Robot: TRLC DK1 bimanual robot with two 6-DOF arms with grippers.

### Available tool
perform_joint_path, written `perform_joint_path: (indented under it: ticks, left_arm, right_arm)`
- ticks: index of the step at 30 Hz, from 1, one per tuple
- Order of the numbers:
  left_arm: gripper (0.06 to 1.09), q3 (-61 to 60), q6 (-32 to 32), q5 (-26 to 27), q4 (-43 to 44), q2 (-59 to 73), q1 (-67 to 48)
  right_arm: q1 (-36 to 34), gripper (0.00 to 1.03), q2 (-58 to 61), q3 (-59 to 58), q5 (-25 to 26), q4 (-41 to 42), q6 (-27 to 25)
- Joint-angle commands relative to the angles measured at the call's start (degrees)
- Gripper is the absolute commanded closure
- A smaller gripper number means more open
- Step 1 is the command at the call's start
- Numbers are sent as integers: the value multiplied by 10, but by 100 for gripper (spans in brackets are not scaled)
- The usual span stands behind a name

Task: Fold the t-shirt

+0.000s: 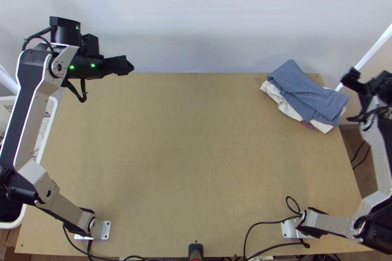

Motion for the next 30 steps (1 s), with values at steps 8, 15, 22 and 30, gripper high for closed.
perform_joint_path:
  ticks: [8,15,22,30]
  left_arm:
    - [10,24,6,-2,-10,-32,39]
    - [10,27,8,-2,-19,-46,64]
    - [10,57,9,-16,-18,-65,95]
    - [10,53,41,-97,2,-118,111]
  right_arm:
    - [46,5,161,-67,92,201,-79]
    - [21,5,258,-70,104,185,-72]
    - [6,5,143,-26,105,160,-44]
    - [19,5,-31,39,99,147,-32]
